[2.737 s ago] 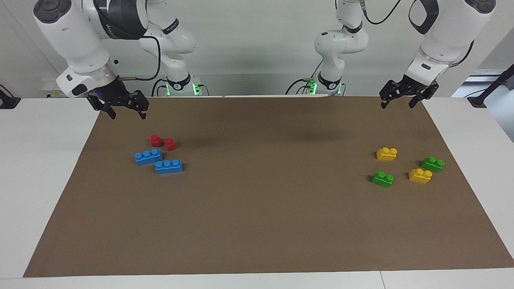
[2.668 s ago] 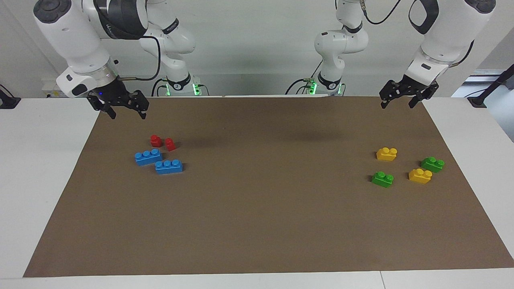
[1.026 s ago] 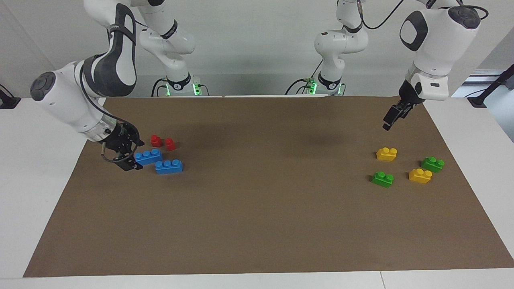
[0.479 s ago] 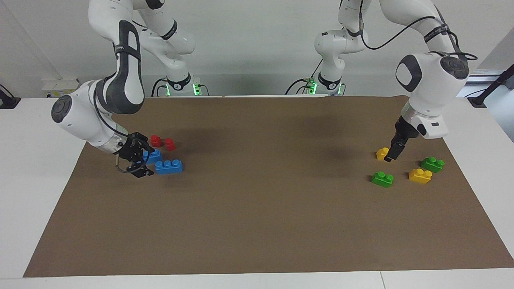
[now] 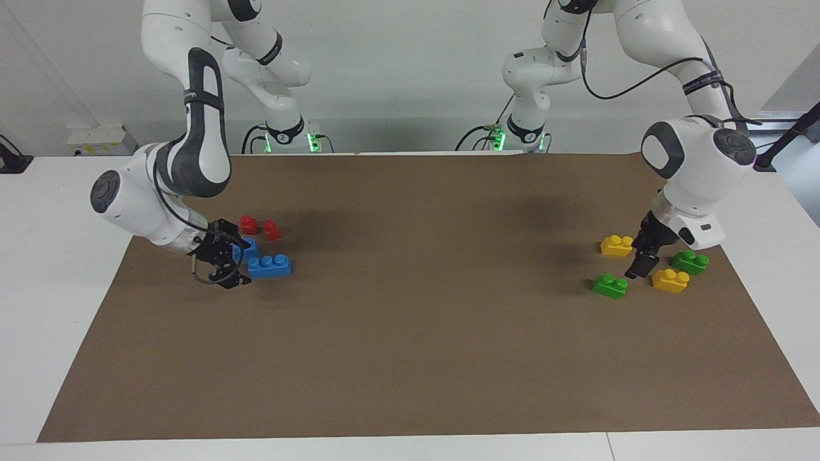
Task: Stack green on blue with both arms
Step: 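Lower the left gripper over the green brick while the right gripper reaches the blue brick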
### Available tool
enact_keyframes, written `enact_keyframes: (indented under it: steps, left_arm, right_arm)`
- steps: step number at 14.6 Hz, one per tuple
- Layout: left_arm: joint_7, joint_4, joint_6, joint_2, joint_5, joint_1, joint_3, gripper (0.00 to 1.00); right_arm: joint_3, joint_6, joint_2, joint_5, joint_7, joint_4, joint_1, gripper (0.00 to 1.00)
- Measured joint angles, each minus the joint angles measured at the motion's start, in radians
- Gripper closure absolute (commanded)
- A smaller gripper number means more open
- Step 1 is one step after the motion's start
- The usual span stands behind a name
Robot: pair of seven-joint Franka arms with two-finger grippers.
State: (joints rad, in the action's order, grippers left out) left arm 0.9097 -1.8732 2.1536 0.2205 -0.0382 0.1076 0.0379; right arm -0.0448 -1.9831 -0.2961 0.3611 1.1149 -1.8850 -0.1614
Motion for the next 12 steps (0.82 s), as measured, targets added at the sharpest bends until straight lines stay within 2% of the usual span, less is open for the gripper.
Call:
enact_keyframes:
  steps: [5,12]
  left_arm:
    - [0.13,0.005,0.054,0.067,0.0,-0.001,0.009,0.0]
    - [0.158,0.033,0.063,0.128,0.008,-0.001,0.009,0.0]
  right_arm:
    - [0.001,-0.051,-0.008,0.039,-0.007,-0.045,-0.008,0.0]
    - [0.0,-0.091,-0.008,0.049,-0.023,-0.109,-0.008,0.0]
